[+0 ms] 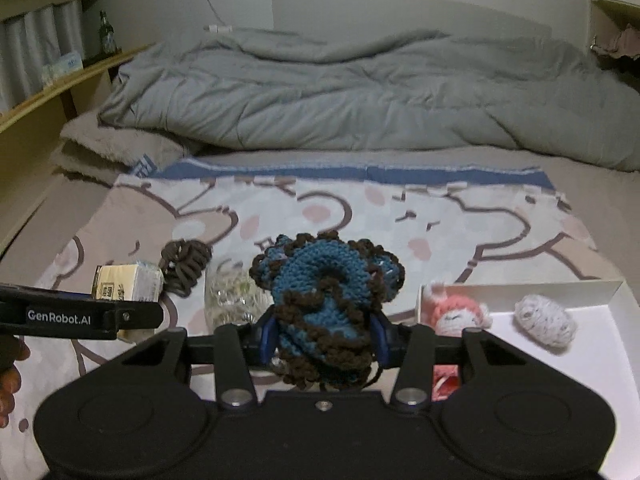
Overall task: Organize objects
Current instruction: 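Grasp the yellow tissue pack with the left tool while the right tool grasps the blue crocheted flower, then carry the tissue pack and crocheted flower over the white box and release both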
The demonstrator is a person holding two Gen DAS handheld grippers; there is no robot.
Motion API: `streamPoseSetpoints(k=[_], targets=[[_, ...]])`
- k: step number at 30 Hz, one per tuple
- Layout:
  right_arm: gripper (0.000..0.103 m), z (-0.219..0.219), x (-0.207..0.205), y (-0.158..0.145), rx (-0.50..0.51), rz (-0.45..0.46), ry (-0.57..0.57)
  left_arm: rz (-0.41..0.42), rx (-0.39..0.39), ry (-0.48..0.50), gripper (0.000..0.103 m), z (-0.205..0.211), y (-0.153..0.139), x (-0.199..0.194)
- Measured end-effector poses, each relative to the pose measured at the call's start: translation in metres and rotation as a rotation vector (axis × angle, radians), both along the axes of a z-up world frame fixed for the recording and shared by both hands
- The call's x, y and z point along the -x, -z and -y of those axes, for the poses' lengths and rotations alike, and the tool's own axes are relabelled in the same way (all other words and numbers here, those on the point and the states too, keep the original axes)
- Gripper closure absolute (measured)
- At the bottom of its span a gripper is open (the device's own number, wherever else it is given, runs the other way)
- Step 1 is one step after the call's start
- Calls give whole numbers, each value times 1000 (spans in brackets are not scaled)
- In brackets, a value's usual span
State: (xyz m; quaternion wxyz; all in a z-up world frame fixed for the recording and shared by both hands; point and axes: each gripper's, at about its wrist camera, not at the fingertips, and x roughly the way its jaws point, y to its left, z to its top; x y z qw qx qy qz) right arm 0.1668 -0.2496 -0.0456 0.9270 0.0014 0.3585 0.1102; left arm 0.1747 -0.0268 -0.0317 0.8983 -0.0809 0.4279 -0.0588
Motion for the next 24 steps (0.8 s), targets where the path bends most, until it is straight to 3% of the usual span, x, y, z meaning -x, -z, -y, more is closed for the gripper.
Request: streamPoseSetpoints(k=[10, 24], targets=[[57, 23, 12, -28, -19, 92, 21, 100, -18, 29, 30, 14, -27, 11], [56, 56, 17, -43, -65, 130, 60, 215, -40, 63, 30, 36, -45, 20]])
